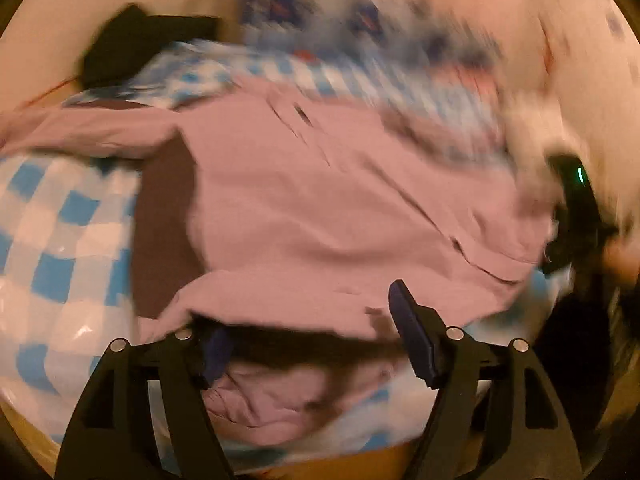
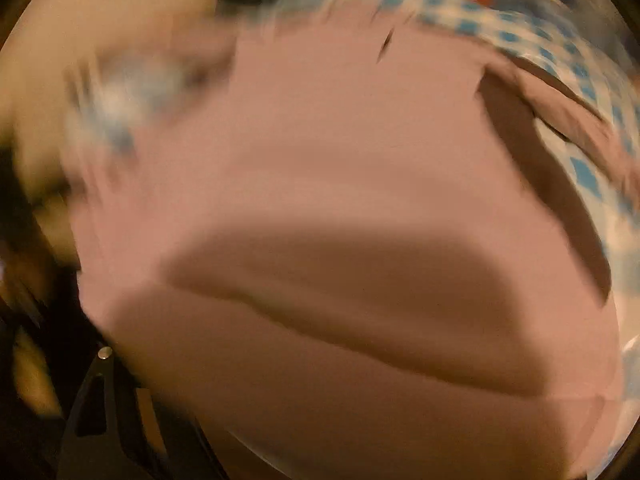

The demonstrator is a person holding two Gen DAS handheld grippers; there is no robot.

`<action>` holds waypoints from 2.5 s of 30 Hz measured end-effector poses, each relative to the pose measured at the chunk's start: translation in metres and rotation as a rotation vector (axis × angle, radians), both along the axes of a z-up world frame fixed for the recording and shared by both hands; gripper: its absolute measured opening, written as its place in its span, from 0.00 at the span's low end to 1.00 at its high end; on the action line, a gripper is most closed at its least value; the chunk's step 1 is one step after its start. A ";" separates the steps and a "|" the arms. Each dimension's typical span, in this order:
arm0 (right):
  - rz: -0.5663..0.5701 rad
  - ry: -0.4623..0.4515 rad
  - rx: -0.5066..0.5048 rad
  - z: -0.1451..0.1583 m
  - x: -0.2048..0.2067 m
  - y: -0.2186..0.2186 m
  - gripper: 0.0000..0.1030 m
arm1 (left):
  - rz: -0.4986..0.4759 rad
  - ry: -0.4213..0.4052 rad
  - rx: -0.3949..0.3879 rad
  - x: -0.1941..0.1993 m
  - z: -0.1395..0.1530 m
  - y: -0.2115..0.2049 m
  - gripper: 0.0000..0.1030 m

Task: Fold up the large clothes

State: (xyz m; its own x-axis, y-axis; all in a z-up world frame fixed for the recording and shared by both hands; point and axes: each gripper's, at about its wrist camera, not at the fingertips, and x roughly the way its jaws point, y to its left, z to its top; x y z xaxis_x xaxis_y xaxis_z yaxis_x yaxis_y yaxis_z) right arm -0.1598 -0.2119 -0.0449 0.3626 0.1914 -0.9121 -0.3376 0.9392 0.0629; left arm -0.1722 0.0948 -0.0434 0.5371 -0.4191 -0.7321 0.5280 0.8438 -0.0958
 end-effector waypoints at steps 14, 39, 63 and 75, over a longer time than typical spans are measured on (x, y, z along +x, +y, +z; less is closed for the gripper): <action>-0.253 -0.151 -0.368 0.035 -0.024 -0.095 0.36 | 0.283 -0.173 0.338 0.017 0.068 0.029 0.47; -0.257 0.156 0.073 0.021 -0.071 -0.077 0.88 | 0.137 -0.050 0.108 -0.039 0.085 0.054 0.78; -0.173 0.281 0.027 0.003 -0.037 -0.041 0.91 | 0.125 0.267 0.315 0.085 -0.043 -0.012 0.86; -0.094 0.204 0.064 -0.023 0.067 -0.002 0.95 | 0.219 0.015 -0.111 0.164 0.043 -0.079 0.92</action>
State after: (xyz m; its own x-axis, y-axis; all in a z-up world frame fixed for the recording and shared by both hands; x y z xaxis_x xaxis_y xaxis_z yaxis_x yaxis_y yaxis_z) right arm -0.0927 -0.2138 -0.0683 0.1910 0.2254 -0.9554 -0.2231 0.9578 0.1813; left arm -0.0082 0.0157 -0.0009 0.6134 -0.3723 -0.6965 0.3316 0.9218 -0.2007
